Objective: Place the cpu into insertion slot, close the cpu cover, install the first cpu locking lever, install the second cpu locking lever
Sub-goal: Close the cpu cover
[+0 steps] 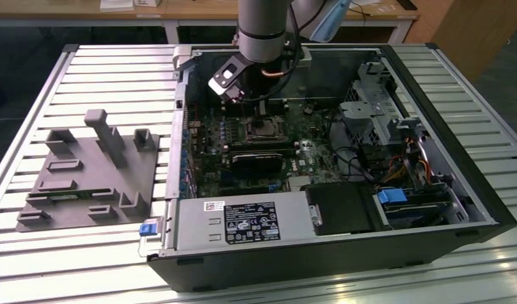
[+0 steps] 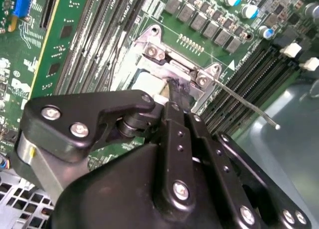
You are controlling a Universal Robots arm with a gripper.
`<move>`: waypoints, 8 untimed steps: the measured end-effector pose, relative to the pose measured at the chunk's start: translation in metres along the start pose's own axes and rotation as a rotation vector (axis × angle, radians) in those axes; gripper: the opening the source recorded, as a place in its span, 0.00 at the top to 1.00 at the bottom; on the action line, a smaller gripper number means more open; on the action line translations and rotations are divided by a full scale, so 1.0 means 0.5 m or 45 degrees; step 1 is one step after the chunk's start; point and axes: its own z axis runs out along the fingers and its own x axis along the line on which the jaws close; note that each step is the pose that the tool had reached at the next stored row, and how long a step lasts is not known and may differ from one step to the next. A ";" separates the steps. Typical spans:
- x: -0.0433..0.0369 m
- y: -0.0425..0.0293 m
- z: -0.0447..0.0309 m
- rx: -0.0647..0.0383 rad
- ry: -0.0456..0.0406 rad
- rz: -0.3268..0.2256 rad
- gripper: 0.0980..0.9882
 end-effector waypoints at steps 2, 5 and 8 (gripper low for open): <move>0.000 -0.003 0.000 0.000 0.000 0.000 0.97; 0.000 -0.014 0.000 0.000 -0.001 -0.001 0.97; 0.000 -0.018 0.003 0.000 -0.001 -0.002 0.97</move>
